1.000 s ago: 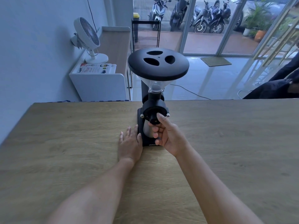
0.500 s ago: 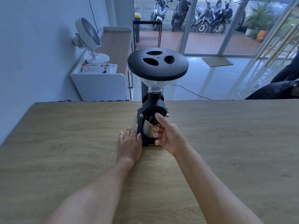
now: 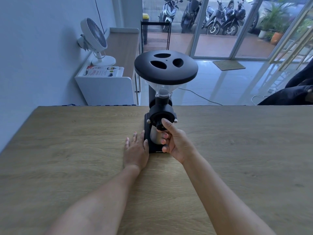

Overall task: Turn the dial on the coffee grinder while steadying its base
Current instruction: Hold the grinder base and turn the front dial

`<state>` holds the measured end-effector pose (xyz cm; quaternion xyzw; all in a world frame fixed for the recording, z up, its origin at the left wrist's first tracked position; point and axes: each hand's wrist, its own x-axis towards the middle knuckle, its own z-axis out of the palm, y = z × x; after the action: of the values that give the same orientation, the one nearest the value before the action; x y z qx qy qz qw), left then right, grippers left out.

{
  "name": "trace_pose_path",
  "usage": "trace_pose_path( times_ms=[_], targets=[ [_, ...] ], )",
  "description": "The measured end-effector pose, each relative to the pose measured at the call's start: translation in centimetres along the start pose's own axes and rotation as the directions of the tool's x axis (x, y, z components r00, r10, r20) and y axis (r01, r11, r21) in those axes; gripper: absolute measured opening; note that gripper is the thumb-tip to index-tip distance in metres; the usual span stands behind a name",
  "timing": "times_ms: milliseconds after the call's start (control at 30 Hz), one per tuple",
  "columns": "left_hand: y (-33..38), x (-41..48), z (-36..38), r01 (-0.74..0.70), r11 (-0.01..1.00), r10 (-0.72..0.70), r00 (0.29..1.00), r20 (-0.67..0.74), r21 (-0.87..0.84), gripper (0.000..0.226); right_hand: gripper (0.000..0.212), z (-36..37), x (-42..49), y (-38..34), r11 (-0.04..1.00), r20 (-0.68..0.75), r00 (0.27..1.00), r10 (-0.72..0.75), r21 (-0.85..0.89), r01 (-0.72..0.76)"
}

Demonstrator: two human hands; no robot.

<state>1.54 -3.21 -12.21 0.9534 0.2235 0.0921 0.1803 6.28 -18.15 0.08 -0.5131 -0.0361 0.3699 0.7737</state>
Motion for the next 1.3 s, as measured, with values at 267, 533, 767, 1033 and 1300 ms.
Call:
trace_pose_path(
  times_ms=[267,533,767,1033,1300],
  targets=[
    [-0.01,-0.08,-0.11,0.001,1.0,-0.001,1.0,0.006,-0.005,0.052,0.051,-0.11,-0.14,-0.19,0.999,0.024,0.999,0.024,-0.033,-0.023],
    [0.26,-0.27,-0.48,0.019,0.999,-0.019,1.0,0.0,-0.036,0.05,0.045,-0.41,-0.06,-0.04,0.999,0.082,0.996,0.034,0.021,-0.036],
    [0.41,-0.31,-0.68,0.02,0.999,-0.02,1.0,0.004,-0.041,0.05,0.046,-0.27,0.23,0.19,0.997,0.025,0.999,0.041,0.064,-0.042],
    [0.28,-0.29,-0.53,0.027,0.999,-0.026,1.0,0.015,-0.032,0.051,0.06,0.14,0.18,0.03,0.999,-0.034,0.999,0.019,0.047,-0.017],
    [0.25,-0.28,-0.54,0.016,1.0,-0.015,1.0,0.013,-0.027,0.051,0.06,0.37,0.02,-0.09,0.999,-0.046,0.999,0.007,0.043,-0.005]
  ],
)
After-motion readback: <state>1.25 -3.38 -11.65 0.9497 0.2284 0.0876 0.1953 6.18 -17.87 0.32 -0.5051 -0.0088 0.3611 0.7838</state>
